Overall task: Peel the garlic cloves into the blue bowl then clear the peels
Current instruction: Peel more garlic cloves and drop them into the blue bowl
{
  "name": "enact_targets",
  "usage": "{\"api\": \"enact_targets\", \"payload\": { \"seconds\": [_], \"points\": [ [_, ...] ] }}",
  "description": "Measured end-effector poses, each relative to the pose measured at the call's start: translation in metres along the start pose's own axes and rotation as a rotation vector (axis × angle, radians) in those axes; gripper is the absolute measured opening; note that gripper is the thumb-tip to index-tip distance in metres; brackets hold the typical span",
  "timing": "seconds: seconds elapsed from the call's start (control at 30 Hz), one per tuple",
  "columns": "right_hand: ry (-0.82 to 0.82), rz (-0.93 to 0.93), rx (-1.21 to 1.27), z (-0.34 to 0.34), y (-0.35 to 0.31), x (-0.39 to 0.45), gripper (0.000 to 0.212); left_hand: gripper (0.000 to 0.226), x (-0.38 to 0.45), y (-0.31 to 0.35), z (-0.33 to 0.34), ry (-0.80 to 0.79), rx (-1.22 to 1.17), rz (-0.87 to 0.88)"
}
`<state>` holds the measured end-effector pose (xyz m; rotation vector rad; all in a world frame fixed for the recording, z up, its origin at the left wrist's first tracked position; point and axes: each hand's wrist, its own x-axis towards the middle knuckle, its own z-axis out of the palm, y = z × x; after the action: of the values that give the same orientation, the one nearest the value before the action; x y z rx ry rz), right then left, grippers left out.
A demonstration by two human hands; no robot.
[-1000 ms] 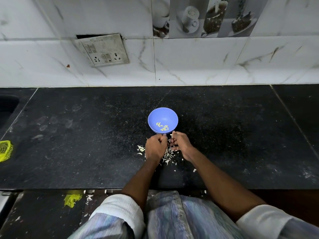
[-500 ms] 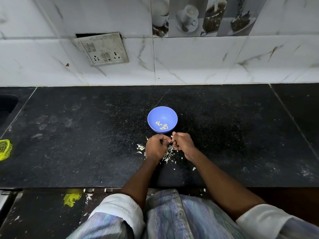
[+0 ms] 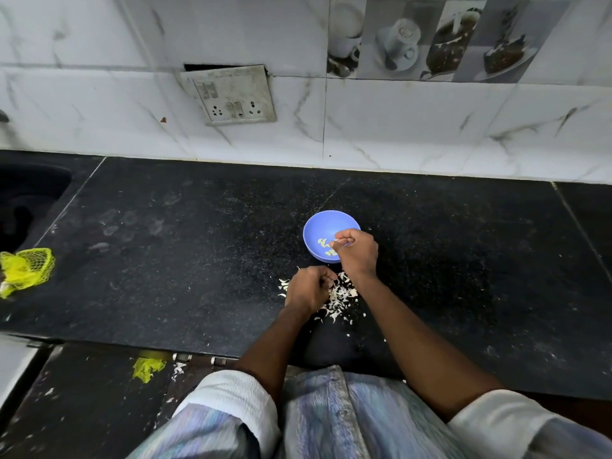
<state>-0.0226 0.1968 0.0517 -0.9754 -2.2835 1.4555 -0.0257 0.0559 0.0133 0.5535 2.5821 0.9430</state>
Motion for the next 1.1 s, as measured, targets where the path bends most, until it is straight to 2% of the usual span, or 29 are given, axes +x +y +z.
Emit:
{"api": "enact_targets", "payload": {
  "seconds": [0.1,0.17,0.2,0.3,0.4,0.47,0.5,0.53,0.6,0.7,0.8,1.1],
  "points": [
    [0.015,0.023,-0.015,0.004,-0.001,0.002,0.024,0.030,0.003,-0.009,-0.003,-0.004,-0.011,-0.008],
    [0.067,0.013,0.000,0.006,0.001,0.002,0.011,0.028,0.005,-0.015,-0.006,0.008,-0.029,-0.035],
    [0.099,0.007,0.030,0.007,0.002,0.001,0.011,0.026,0.004,-0.018,-0.008,0.025,-0.048,-0.058],
    [0.147,-0.060,0.056,0.013,0.005,-0.002,0.033,0.018,0.002,-0.030,-0.011,0.149,-0.139,-0.138],
    [0.106,-0.206,-0.094,0.024,0.002,-0.015,0.040,0.019,0.003,-0.042,-0.020,0.302,-0.234,-0.200],
    [-0.013,-0.311,-0.225,0.031,-0.002,-0.030,0.025,0.034,-0.002,-0.046,-0.026,0.394,-0.277,-0.193],
    [-0.101,-0.329,-0.293,0.055,0.007,-0.035,0.011,0.044,0.002,-0.066,-0.029,0.373,-0.299,-0.220],
    [-0.169,-0.353,-0.349,0.061,0.008,-0.040,0.008,0.054,0.002,-0.071,-0.030,0.376,-0.309,-0.222],
    [-0.293,-0.366,-0.474,0.065,0.015,-0.051,0.023,0.061,-0.006,-0.076,-0.028,0.363,-0.294,-0.213],
    [-0.296,-0.303,-0.576,0.067,0.017,-0.048,0.029,0.057,-0.003,-0.072,-0.031,0.356,-0.288,-0.207],
    [-0.275,-0.233,-0.650,0.074,0.015,-0.050,0.022,0.048,-0.002,-0.079,-0.036,0.333,-0.299,-0.207],
    [-0.269,-0.200,-0.740,0.094,0.014,-0.051,0.021,0.032,0.004,-0.098,-0.042,0.269,-0.257,-0.203]
  ]
}}
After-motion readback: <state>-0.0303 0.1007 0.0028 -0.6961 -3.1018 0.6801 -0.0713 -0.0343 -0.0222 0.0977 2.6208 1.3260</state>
